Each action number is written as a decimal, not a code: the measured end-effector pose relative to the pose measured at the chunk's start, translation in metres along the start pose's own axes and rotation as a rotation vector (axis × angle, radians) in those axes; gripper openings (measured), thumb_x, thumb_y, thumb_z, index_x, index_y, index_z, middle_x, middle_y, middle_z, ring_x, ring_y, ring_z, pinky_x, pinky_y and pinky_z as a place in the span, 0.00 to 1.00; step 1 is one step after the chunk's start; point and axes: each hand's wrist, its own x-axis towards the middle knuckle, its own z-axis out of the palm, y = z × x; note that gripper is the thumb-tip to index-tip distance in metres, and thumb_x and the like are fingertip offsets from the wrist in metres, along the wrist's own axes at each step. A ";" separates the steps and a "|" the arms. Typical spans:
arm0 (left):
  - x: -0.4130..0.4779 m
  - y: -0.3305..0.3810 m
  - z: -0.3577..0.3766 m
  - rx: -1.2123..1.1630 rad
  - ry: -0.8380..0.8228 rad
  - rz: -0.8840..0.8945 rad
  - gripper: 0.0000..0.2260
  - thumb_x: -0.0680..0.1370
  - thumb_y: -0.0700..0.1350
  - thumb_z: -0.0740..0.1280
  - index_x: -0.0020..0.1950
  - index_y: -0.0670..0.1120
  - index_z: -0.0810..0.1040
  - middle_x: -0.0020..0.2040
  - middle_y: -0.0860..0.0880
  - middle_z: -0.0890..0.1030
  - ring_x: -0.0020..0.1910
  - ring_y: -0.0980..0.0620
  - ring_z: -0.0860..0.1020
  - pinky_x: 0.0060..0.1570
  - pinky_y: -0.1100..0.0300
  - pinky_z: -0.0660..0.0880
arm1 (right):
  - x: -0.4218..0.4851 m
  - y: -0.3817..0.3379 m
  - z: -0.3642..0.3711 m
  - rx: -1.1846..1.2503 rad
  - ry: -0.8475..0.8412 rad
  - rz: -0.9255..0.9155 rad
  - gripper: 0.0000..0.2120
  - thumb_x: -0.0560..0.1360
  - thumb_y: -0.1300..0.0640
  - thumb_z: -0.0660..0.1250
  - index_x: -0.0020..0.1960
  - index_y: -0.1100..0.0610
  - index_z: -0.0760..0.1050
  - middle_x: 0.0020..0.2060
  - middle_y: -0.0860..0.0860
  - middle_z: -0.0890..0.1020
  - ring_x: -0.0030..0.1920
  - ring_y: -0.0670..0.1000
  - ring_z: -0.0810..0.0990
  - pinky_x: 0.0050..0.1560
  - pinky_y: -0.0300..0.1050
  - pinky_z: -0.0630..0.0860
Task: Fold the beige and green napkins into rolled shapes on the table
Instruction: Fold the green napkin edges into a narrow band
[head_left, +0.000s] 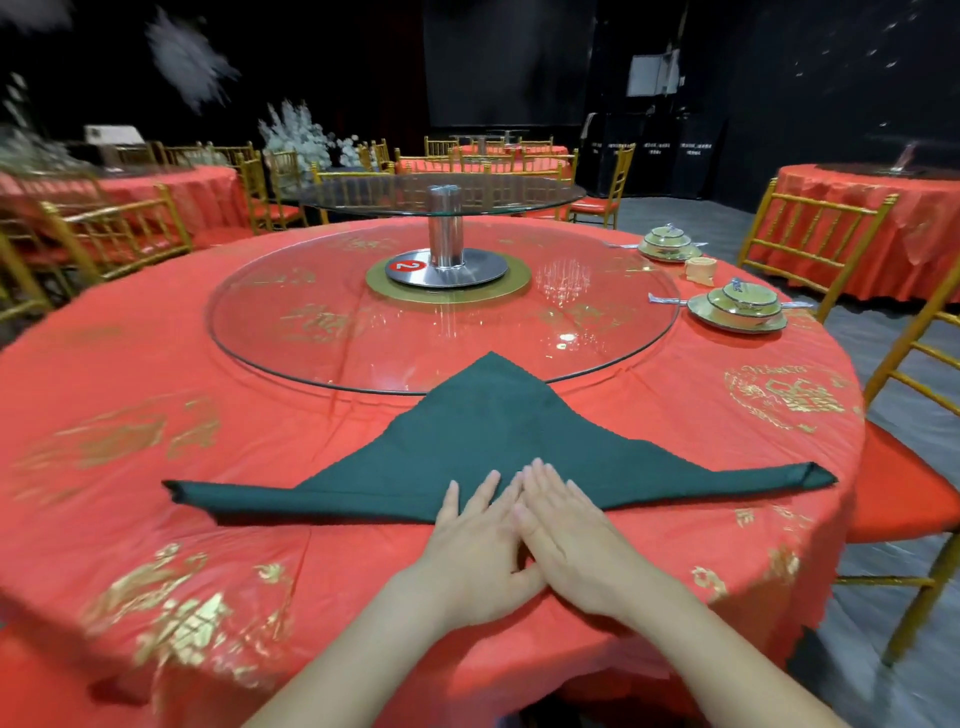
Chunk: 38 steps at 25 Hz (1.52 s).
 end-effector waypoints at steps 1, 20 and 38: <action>-0.001 -0.007 -0.001 0.021 0.009 -0.012 0.33 0.75 0.62 0.48 0.77 0.54 0.41 0.78 0.55 0.44 0.76 0.51 0.42 0.73 0.45 0.39 | 0.001 0.002 0.002 -0.025 -0.007 0.007 0.64 0.50 0.26 0.13 0.77 0.59 0.41 0.77 0.52 0.43 0.75 0.46 0.39 0.72 0.39 0.36; -0.062 -0.124 -0.025 0.064 -0.029 -0.332 0.24 0.79 0.64 0.43 0.74 0.65 0.43 0.77 0.61 0.43 0.76 0.51 0.39 0.67 0.31 0.37 | -0.005 0.005 0.003 -0.170 -0.001 -0.011 0.60 0.53 0.28 0.12 0.77 0.56 0.40 0.76 0.50 0.41 0.70 0.39 0.34 0.70 0.37 0.34; -0.088 -0.187 -0.043 0.143 0.071 -0.618 0.27 0.80 0.61 0.44 0.77 0.57 0.41 0.78 0.53 0.41 0.75 0.49 0.36 0.66 0.34 0.32 | -0.004 0.008 0.007 -0.211 0.041 -0.045 0.60 0.52 0.29 0.11 0.76 0.57 0.39 0.76 0.50 0.40 0.69 0.40 0.32 0.70 0.38 0.34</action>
